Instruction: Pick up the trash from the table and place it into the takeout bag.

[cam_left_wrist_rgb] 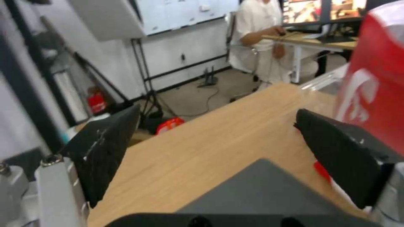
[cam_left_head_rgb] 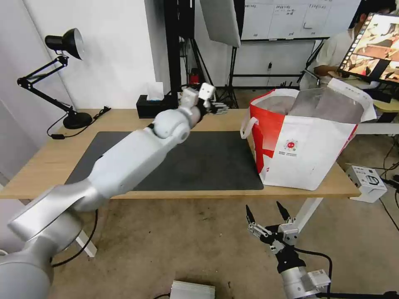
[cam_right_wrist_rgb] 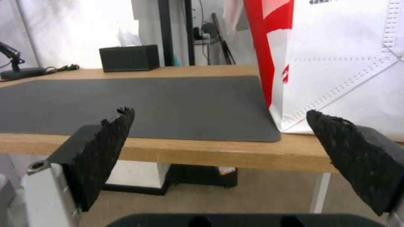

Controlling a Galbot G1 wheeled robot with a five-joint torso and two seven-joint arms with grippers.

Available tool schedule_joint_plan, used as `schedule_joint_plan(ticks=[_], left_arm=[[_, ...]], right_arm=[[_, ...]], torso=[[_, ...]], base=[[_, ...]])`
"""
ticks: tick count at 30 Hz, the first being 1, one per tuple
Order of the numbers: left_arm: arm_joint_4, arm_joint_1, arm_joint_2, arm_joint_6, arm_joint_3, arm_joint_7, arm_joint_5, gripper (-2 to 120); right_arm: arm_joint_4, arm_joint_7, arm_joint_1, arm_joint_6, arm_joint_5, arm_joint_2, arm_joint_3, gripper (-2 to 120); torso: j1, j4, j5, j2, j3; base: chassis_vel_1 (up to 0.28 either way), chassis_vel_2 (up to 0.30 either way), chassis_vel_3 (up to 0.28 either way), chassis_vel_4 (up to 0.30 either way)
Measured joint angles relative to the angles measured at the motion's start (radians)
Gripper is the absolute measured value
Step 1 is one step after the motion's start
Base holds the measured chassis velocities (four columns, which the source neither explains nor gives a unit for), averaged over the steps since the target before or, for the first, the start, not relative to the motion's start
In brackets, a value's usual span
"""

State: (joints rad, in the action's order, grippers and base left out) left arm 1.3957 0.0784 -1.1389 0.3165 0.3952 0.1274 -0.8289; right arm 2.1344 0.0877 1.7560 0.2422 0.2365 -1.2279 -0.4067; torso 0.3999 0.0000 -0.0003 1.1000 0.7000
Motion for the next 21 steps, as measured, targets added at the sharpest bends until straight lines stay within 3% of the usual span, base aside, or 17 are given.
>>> schedule_joint_plan(ticks=[7, 10, 12, 14, 16, 18, 19, 21], left_arm=[[0.105, 0.111, 0.091, 0.011, -0.107, 0.017, -0.026, 100], [0.216, 0.233, 0.169, 0.025, -0.223, 0.034, -0.027, 100], [0.23, 0.249, 0.177, 0.028, -0.239, 0.038, -0.026, 100], [0.329, 0.381, 0.219, 0.045, -0.351, 0.055, -0.007, 100], [0.369, 0.436, 0.235, 0.047, -0.392, 0.062, 0.001, 100], [0.478, 0.601, 0.261, 0.05, -0.514, 0.088, 0.039, 100], [0.478, 0.601, 0.261, 0.05, -0.514, 0.088, 0.039, 100], [0.537, 0.701, 0.254, 0.051, -0.591, 0.094, 0.074, 100]], right_arm=[[0.0, 0.0, 0.0, 0.0, 0.0, 0.0, 0.0, 100], [0.0, 0.0, 0.0, 0.0, 0.0, 0.0, 0.0, 100], [0.0, 0.0, 0.0, 0.0, 0.0, 0.0, 0.0, 100], [0.0, 0.0, 0.0, 0.0, 0.0, 0.0, 0.0, 100], [0.0, 0.0, 0.0, 0.0, 0.0, 0.0, 0.0, 100], [0.0, 0.0, 0.0, 0.0, 0.0, 0.0, 0.0, 100], [0.0, 0.0, 0.0, 0.0, 0.0, 0.0, 0.0, 100], [0.0, 0.0, 0.0, 0.0, 0.0, 0.0, 0.0, 100]], torso=[[0.0, -0.0001, -0.0001, 0.0, 0.0], [0.0, 0.0001, 0.0, 0.0, 0.0], [0.0, 0.0, 0.0, 0.0, 0.0], [0.0, 0.0, -0.0001, 0.0, 0.0], [0.0, 0.0002, -0.0003, 0.0, 0.0], [0.0, 0.0004, 0.0001, 0.0, 0.0], [0.0, 0.0004, 0.0001, 0.0, 0.0], [0.0, 0.0003, 0.0001, 0.0, 0.0]], base=[[0.0, 0.0, 0.0, 0.0], [0.0, 0.0, 0.0, 0.0], [0.0, 0.0, 0.0, 0.0], [0.0, 0.0, 0.0, 0.0], [0.0, 0.0, 0.0, 0.0], [0.0, 0.0, 0.0, 0.0], [0.0, 0.0, 0.0, 0.0], [0.0, 0.0, 0.0, 0.0]])
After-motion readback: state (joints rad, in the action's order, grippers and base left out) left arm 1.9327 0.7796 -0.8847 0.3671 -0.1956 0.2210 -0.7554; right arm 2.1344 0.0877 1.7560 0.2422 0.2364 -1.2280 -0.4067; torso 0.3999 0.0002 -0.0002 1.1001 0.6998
